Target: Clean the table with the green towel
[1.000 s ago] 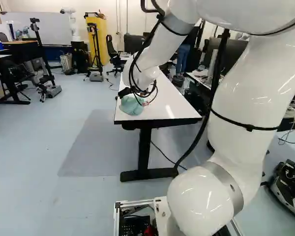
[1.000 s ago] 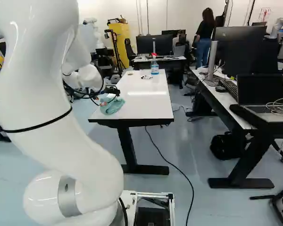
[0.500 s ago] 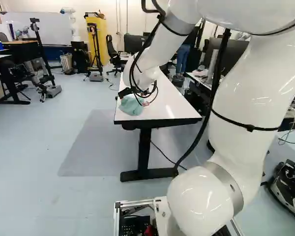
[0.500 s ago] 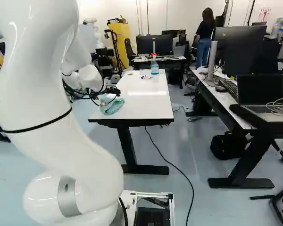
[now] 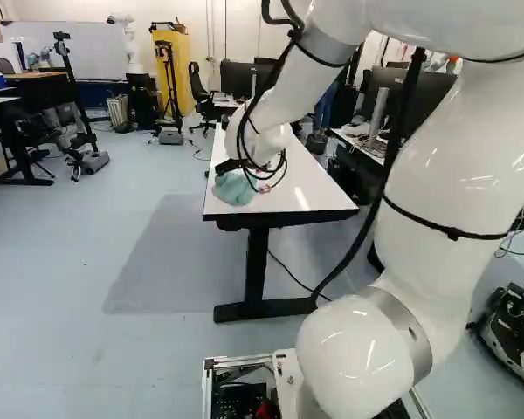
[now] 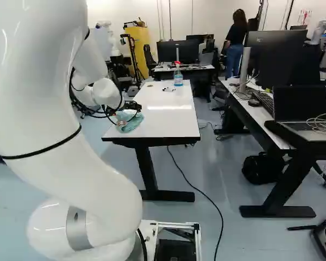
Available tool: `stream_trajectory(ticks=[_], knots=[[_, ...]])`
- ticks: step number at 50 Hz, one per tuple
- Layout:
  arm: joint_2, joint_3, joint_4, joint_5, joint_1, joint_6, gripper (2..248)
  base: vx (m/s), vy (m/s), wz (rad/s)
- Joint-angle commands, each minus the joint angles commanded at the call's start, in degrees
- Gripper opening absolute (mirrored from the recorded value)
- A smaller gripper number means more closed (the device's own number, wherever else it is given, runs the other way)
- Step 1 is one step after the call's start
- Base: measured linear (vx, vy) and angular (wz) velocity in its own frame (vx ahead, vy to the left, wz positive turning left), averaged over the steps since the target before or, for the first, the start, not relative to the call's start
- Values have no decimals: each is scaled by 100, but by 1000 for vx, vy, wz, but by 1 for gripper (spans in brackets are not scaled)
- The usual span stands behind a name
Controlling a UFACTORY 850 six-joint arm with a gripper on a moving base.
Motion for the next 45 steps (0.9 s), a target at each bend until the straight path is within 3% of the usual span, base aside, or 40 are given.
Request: stream_trajectory(ticks=[22, 45], knots=[[424, 733, -19, 751, -298, 0, 247, 0, 0, 0], [1047, 1809, -46, 1854, -735, 0, 247, 0, 0, 0]])
